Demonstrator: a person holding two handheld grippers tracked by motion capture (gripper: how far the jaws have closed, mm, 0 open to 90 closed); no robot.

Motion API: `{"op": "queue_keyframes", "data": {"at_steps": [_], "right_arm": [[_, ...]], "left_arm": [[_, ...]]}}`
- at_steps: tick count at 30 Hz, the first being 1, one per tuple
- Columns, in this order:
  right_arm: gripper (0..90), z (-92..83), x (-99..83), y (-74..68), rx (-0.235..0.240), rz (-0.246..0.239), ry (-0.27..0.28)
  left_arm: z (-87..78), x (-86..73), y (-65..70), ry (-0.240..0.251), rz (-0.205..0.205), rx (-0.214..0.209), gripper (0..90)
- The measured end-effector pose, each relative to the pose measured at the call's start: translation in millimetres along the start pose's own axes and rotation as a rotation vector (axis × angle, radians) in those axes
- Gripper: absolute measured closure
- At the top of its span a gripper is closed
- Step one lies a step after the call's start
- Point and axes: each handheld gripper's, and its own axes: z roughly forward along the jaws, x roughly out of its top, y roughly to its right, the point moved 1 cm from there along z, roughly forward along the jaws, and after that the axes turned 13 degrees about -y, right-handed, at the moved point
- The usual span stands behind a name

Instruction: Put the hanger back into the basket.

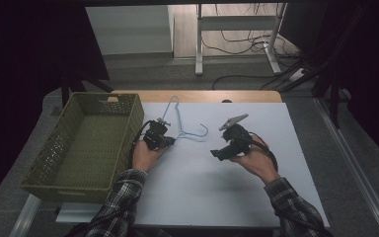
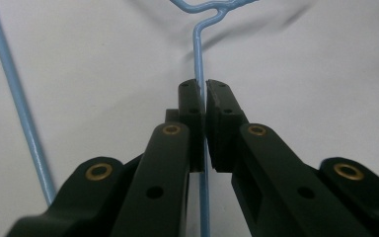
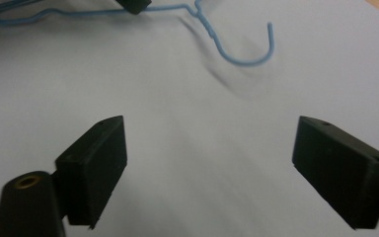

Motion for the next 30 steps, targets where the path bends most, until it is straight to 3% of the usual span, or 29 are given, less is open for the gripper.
{"op": "queue_keyframes", "data": {"at_steps": [2, 3, 11, 16, 23, 25, 30], "right_arm": [[15.2, 3.7, 5.0, 1.1, 0.003, -0.007, -0.003], [19.0, 15.4, 19.3, 3.7, 0.007, -0.033, -0.014], [33.5, 54.9, 59.8, 8.0, 0.008, -0.149, -0.060], [41.7, 77.2, 78.4, 11.3, 0.029, -0.182, -0.077], [52.3, 105.2, 92.9, 14.0, 0.056, -0.228, -0.131], [56.3, 108.8, 94.6, 15.6, 0.049, -0.239, -0.144], [67.7, 114.0, 97.5, 19.0, 0.088, -0.233, -0.150]], "left_arm": [[0.2, 0.0, 0.1, 0.000, 0.000, -0.001, 86.5], [0.1, -0.1, -0.1, -0.001, 0.000, -0.002, 86.5], [-0.1, -1.3, -0.7, -0.001, 0.010, 0.003, 86.5], [0.8, -1.5, 0.0, -0.008, 0.017, -0.003, 86.5], [0.2, -2.1, -0.2, -0.005, 0.018, -0.006, 86.5], [-0.3, -2.1, 0.1, -0.004, 0.021, -0.010, 86.5], [-2.2, -2.0, 1.8, 0.005, 0.024, -0.018, 86.5]]}}
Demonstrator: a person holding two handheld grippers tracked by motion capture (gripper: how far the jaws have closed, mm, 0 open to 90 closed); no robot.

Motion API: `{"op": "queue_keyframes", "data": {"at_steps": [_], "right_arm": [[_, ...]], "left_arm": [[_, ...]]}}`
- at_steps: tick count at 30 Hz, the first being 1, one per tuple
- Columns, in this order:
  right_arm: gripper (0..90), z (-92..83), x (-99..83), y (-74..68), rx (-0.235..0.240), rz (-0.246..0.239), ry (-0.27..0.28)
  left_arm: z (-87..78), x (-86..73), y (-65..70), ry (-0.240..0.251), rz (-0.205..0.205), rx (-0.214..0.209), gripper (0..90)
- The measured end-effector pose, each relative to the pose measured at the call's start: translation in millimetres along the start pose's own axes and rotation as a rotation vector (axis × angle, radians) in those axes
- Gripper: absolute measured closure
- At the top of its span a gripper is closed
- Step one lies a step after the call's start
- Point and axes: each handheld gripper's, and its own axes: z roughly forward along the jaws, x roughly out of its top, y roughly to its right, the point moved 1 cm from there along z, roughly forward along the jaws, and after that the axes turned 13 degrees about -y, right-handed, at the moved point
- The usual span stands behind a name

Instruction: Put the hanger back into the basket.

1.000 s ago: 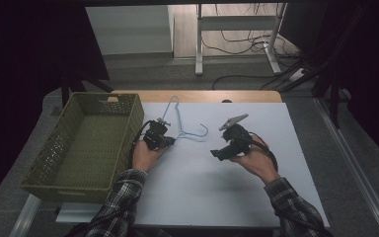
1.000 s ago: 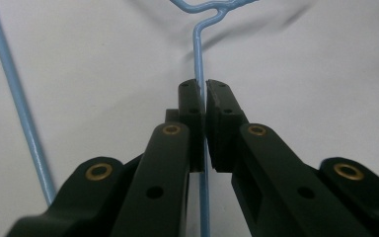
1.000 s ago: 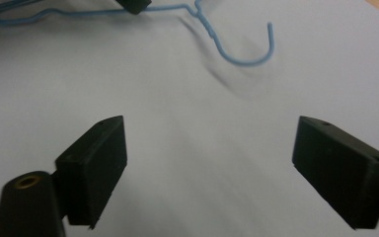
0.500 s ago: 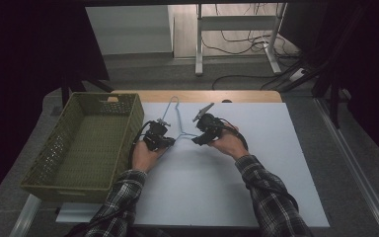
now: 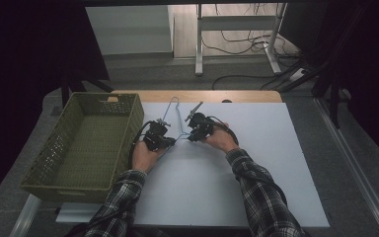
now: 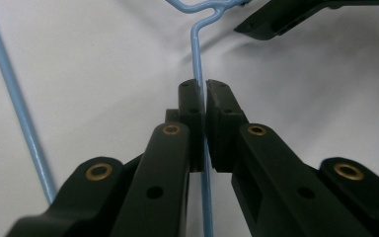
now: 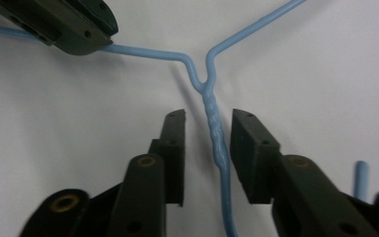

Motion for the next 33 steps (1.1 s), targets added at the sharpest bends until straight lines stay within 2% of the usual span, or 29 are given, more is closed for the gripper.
{"op": "queue_keyframes", "data": {"at_steps": [2, 3, 4, 6, 7, 8, 10, 15, 18, 22, 25, 27, 30, 31, 33], "right_arm": [[75.1, 2.2, 0.9, -0.4, 0.004, -0.003, -0.012], [75.1, 2.2, 0.9, -0.4, 0.004, -0.003, -0.012], [82.6, 2.6, 0.2, 0.2, -0.006, -0.012, -0.016], [84.1, 2.5, -1.2, 0.9, 0.020, -0.015, -0.020], [84.4, 2.8, -1.9, -0.3, 0.020, -0.025, -0.015], [84.6, 2.4, -2.3, -2.1, 0.001, -0.041, -0.015], [84.8, 1.5, -3.0, -3.7, -0.015, -0.053, -0.009], [84.9, -2.3, -3.4, -5.0, -0.016, -0.050, 0.007], [84.8, -4.3, -3.5, -5.5, -0.011, -0.050, 0.006], [84.9, -3.1, -4.3, -5.3, -0.018, -0.052, 0.000], [84.9, -1.8, -5.1, -5.4, -0.012, -0.047, 0.006], [84.8, -3.0, -5.0, -5.8, -0.017, -0.053, 0.011], [84.8, -4.6, -4.3, -6.8, -0.009, -0.053, 0.018], [84.8, -5.0, -4.3, -7.0, -0.010, -0.054, 0.019], [84.8, -5.6, -4.2, -7.3, -0.012, -0.058, 0.016]], "left_arm": [[-0.4, 0.1, 0.2, 0.000, 0.001, -0.005, 86.5], [-0.6, 0.1, 0.4, -0.001, 0.001, -0.007, 86.5], [-0.8, -0.5, 0.3, -0.003, 0.001, -0.002, 86.4], [-1.3, -1.1, -0.9, -0.002, -0.003, -0.005, 85.6], [-2.4, -1.5, -1.5, 0.009, -0.001, -0.010, 84.9], [-3.9, -1.5, -2.2, 0.023, -0.003, -0.030, 80.5], [-7.3, -0.5, -1.2, 0.040, -0.006, -0.028, 66.4], [-13.6, 0.0, 1.0, 0.074, -0.003, -0.027, 61.5], [-13.9, -0.3, 0.8, 0.077, -0.004, -0.028, 60.6], [-12.8, -0.9, -0.1, 0.073, -0.006, -0.030, 60.2], [-11.1, -0.9, -0.3, 0.065, -0.003, -0.035, 56.6], [-5.4, 0.4, 0.5, 0.033, 0.013, -0.034, 53.4], [3.4, 0.4, 0.6, -0.010, 0.013, -0.021, 54.0], [6.0, -0.1, 0.1, -0.019, 0.016, -0.019, 57.2], [8.4, -0.8, 0.1, -0.036, 0.025, -0.019, 70.1]]}}
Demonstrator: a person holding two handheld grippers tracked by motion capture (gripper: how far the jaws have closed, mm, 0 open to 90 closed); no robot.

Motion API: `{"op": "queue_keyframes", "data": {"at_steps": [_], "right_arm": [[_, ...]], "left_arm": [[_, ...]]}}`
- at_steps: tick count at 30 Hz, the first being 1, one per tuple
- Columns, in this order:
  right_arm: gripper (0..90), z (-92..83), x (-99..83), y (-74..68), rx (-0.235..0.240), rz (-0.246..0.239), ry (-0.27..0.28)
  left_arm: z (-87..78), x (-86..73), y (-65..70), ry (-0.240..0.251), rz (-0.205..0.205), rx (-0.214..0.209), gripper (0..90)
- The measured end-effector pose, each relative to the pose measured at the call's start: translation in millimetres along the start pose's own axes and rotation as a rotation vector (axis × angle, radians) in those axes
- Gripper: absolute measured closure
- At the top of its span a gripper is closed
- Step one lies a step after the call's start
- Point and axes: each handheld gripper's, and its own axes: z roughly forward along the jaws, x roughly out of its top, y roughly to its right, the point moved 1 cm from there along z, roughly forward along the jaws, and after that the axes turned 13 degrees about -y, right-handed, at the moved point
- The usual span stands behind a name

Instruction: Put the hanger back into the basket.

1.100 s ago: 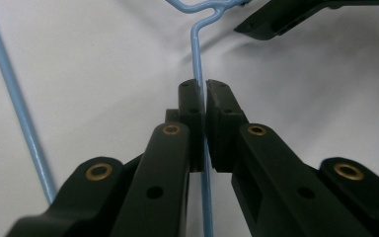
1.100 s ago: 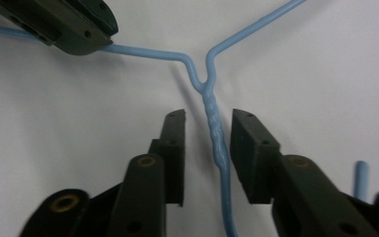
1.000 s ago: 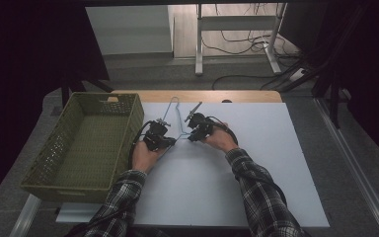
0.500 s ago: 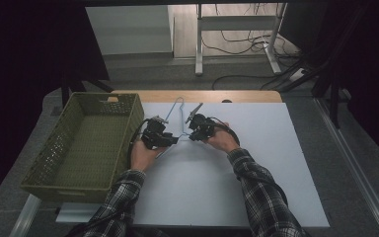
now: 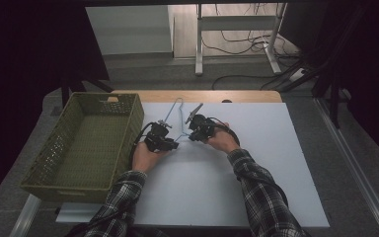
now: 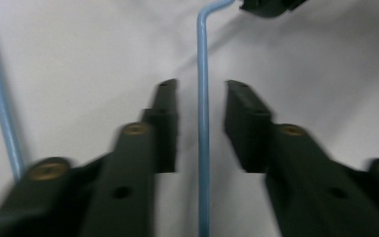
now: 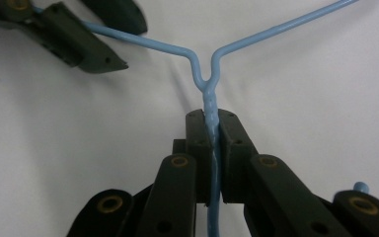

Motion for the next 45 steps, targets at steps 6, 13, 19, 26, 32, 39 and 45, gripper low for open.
{"op": "queue_keyframes", "data": {"at_steps": [6, 13, 19, 26, 32, 39, 45], "right_arm": [[83.6, 0.8, -0.1, 0.8, 0.027, 0.013, -0.017], [75.3, -8.6, 3.1, 2.4, 0.007, 0.027, 0.009], [84.6, -4.6, 6.4, -3.1, -0.018, -0.011, -0.008], [85.0, -14.3, 1.6, -2.3, -0.025, 0.003, 0.044], [85.0, -29.1, -5.1, -2.3, -0.032, 0.019, 0.085], [85.0, -53.1, -17.7, -11.1, -0.033, 0.028, 0.103], [84.9, -70.9, -32.6, -25.8, -0.035, 0.037, 0.106]], "left_arm": [[-1.0, -0.7, -0.5, 0.013, 0.021, -0.003, 86.0], [-0.3, -0.4, -0.4, 0.016, 0.015, -0.007, 86.1], [1.3, -0.9, -2.1, -0.005, 0.014, -0.002, 83.4], [-20.1, 2.2, 4.9, 0.105, 0.010, -0.015, 52.5], [-38.7, 1.7, 10.6, 0.156, 0.025, -0.006, 45.3], [-47.4, -0.1, 22.2, 0.137, 0.082, -0.022, 48.9], [-47.2, 2.1, 38.7, 0.081, 0.136, -0.087, 58.1]]}}
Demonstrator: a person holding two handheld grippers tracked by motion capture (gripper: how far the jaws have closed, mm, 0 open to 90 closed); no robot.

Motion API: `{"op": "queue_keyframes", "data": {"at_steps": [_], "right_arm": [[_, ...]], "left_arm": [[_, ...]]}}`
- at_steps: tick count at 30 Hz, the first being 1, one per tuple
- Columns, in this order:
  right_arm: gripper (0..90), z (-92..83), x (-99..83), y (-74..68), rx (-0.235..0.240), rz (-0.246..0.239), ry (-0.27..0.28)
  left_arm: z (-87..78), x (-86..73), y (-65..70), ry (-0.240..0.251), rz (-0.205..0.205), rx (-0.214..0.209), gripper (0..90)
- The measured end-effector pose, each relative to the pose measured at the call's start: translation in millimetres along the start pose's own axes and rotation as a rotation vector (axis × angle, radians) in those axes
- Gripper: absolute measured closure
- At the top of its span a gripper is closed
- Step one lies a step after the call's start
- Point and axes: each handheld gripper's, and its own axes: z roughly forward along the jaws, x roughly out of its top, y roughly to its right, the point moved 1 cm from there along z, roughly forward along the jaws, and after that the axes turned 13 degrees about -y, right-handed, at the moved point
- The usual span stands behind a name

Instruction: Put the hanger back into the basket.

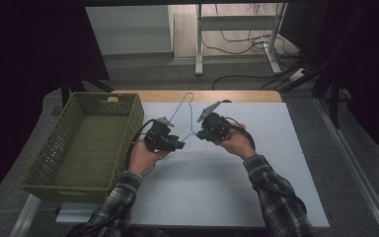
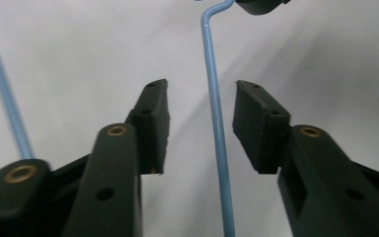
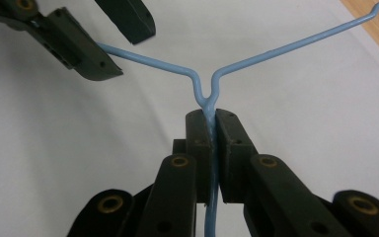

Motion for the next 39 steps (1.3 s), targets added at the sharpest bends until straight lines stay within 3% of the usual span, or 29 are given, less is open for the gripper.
{"op": "queue_keyframes", "data": {"at_steps": [1, 4, 7, 9, 15, 16, 18, 20, 23, 25, 26, 27, 28, 31, 34, 35, 39], "right_arm": [[84.9, -2.8, -2.7, -3.0, 0.001, -0.002, -0.001], [84.9, -9.7, -11.1, -12.0, -0.005, -0.012, -0.003], [84.9, -15.0, -19.0, -21.7, -0.014, -0.017, -0.012], [84.9, -19.1, -23.9, -27.7, -0.015, -0.019, -0.011], [84.9, -25.7, -30.6, -39.6, -0.015, -0.021, -0.021], [84.9, -26.5, -32.6, -43.9, -0.027, -0.019, -0.030], [84.8, -26.8, -34.0, -45.7, -0.035, -0.018, -0.038], [84.5, -26.8, -34.6, -47.7, -0.041, -0.005, -0.043], [83.0, -29.2, -33.6, -49.9, -0.055, -0.002, -0.047], [82.7, -30.3, -33.2, -49.9, -0.054, 0.002, -0.049], [77.7, -34.3, -32.2, -50.6, -0.053, 0.005, -0.044], [77.7, -34.3, -32.2, -50.6, -0.053, 0.005, -0.044], [72.1, -43.6, -30.7, -52.2, -0.071, 0.007, -0.019], [68.0, -56.8, -29.2, -53.2, -0.078, 0.015, 0.013], [60.0, -89.0, -28.1, -57.2, -0.094, 0.029, 0.083], [60.0, -89.0, -28.1, -57.2, -0.094, 0.029, 0.083], [57.2, -126.7, -40.3, -65.5, -0.089, 0.047, 0.161]], "left_arm": [[0.0, 0.0, 0.0, 0.000, 0.000, 0.000, 59.4], [-1.4, 3.7, 10.8, -0.030, 0.014, -0.067, 63.2], [-2.3, 5.1, 14.9, -0.042, 0.015, -0.084, 67.7], [-1.7, 7.8, 21.8, -0.076, 0.021, -0.125, 69.7], [4.3, 11.6, 34.0, -0.133, 0.042, -0.148, 73.3], [6.3, 12.0, 37.0, -0.139, 0.037, -0.165, 82.0], [7.0, 12.0, 38.4, -0.146, 0.034, -0.159, 83.9], [6.8, 11.1, 42.2, -0.138, 0.003, -0.127, 86.2], [5.3, 10.5, 42.2, -0.120, -0.011, -0.130, 86.9], [4.1, 10.2, 42.3, -0.110, -0.008, -0.128, 87.0], [1.8, 10.1, 43.4, -0.103, -0.008, -0.099, 87.1], [1.8, 10.1, 43.4, -0.103, -0.008, -0.099, 87.1], [-0.4, 9.8, 42.4, -0.095, -0.008, -0.104, 87.1], [-2.7, 9.9, 41.2, -0.084, -0.018, -0.107, 87.2], [-6.3, 10.1, 38.3, -0.076, -0.022, -0.107, 87.2], [-6.3, 10.1, 38.3, -0.076, -0.022, -0.107, 87.2], [-12.4, 9.2, 35.5, -0.046, -0.031, -0.118, 87.2]]}}
